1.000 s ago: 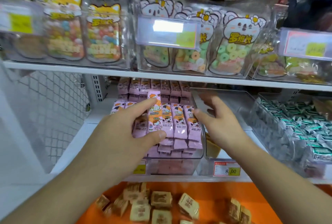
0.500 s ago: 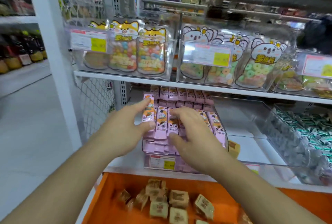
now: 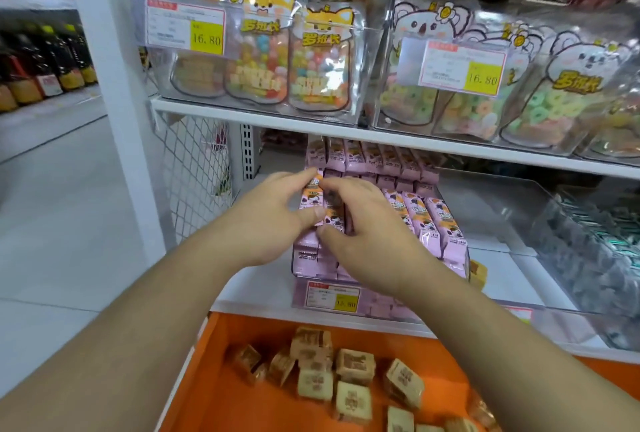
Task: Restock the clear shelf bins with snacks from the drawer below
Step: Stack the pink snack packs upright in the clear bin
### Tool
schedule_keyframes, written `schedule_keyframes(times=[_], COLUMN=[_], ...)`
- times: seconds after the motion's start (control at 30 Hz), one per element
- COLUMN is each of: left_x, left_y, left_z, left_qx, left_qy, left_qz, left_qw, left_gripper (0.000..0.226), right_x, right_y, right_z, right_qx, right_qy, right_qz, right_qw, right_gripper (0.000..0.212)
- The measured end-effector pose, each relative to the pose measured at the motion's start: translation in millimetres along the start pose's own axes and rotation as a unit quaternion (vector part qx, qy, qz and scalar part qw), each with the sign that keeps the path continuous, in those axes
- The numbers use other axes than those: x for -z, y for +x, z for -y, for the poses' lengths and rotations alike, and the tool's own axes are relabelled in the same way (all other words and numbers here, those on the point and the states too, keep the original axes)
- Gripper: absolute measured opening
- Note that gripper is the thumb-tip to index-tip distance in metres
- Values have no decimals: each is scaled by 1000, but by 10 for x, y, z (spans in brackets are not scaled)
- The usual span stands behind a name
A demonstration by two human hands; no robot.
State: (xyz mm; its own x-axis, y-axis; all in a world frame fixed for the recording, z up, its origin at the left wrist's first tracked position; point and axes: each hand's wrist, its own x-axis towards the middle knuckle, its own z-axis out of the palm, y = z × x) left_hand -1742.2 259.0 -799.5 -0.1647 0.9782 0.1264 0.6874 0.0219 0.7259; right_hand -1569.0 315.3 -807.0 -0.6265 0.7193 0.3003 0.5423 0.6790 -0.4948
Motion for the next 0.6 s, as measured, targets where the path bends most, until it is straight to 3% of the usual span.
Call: schedule_keyframes(times=[0.27, 0.47, 0.6], left_x=[-29, -9, 21], left_y=[-47, -241, -550], left_z=[-18, -2, -64], left_qx=[41, 52, 43], left_qy=[-102, -73, -36], left_qz=[-26, -34, -53], left_qw=[994, 995, 997], left_gripper=[50, 73, 71], right_x=[43, 193, 339], right_y=[41, -131, -394], right_z=[-7, 23, 50], right_qx=[-21, -40, -44], right_qy=[7, 37, 55], right_qz=[0, -2, 6], right_qw=[1000, 999, 997], right_gripper=[61, 61, 58])
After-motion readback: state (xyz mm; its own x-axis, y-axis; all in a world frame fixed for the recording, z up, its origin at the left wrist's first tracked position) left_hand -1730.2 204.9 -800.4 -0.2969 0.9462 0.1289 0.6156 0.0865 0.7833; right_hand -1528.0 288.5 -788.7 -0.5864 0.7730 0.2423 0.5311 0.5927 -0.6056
